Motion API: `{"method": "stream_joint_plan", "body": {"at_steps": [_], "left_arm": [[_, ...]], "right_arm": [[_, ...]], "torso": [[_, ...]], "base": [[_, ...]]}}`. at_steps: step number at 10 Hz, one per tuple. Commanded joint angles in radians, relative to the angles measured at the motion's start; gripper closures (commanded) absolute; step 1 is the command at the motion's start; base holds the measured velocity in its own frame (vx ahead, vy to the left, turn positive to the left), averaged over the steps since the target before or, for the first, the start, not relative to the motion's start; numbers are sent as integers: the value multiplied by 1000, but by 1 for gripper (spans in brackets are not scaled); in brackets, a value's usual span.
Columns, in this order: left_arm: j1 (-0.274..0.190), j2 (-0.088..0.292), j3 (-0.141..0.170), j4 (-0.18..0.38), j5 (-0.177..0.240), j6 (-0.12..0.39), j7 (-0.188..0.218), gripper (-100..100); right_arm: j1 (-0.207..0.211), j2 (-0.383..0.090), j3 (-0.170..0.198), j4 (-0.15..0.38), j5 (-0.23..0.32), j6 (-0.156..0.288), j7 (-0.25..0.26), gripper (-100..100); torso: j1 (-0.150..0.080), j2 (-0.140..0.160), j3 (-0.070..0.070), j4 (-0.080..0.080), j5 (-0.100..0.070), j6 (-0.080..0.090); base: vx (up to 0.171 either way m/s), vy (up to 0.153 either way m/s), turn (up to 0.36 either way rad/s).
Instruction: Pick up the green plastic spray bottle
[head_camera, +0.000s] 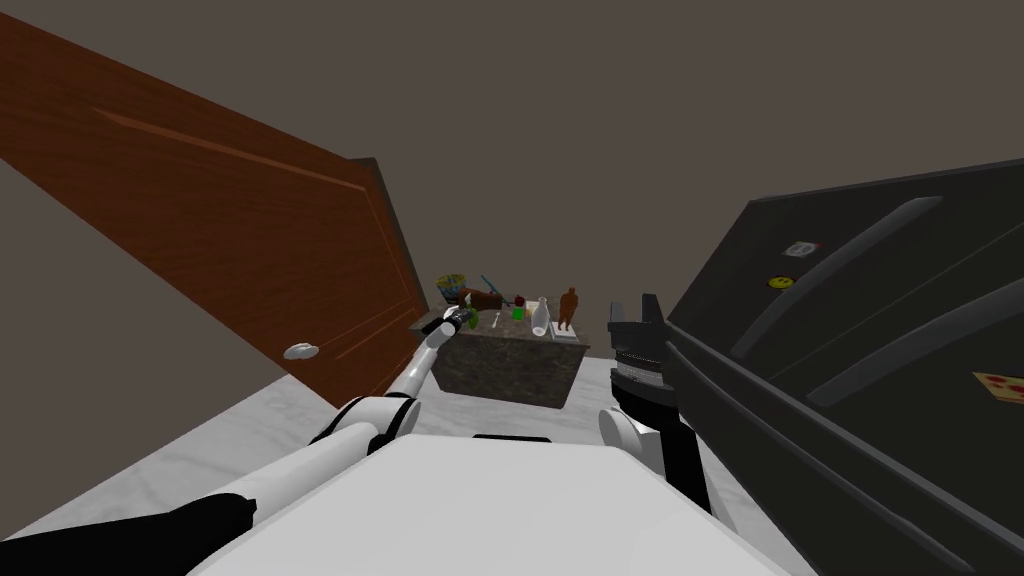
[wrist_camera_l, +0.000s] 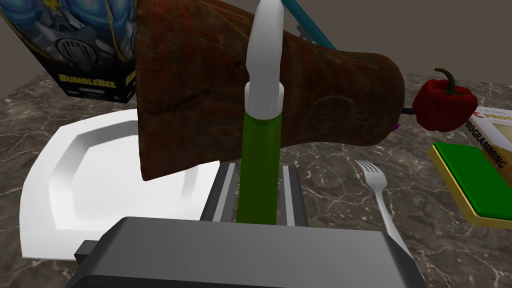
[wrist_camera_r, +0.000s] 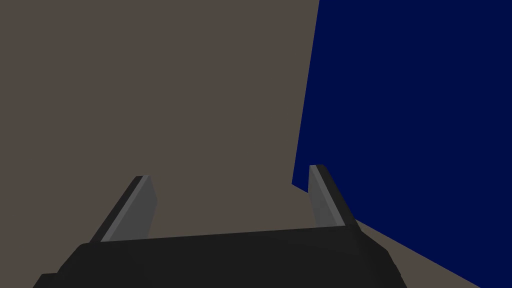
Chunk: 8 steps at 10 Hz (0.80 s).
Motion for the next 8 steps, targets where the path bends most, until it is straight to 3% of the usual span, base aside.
{"method": "stream_joint_plan", "body": {"at_steps": [1,2,4,5,7,8], "left_arm": [[23,8,-5,-28,19,3,-8,100],[63,29,27,-65,57,47,-31,100],[107,29,27,-126,52,47,-31,100],[150,50,60,-171,84,91,-54,100],[191,50,60,-216,94,91,-54,100],[228,72,92,-253,131,135,-77,100]], "right_arm": [[0,0,0,0,0,0,0,0],[0,0,0,0,0,0,0,0],[0,0,0,0,0,0,0,0],[0,0,0,0,0,0,0,0],[0,0,0,0,0,0,0,0],[0,0,0,0,0,0,0,0]], "torso": [[0,0,0,0,0,0],[2,1,0,0,1,1],[0,-1,-1,-2,0,1],[3,0,-1,-2,1,1],[1,-3,-3,-3,1,1],[2,-2,-2,-3,2,1]], "base": [[32,-33,21],[69,-91,-48],[50,-47,-1],[62,-61,-50],[53,-47,0],[58,-78,-49]]}}
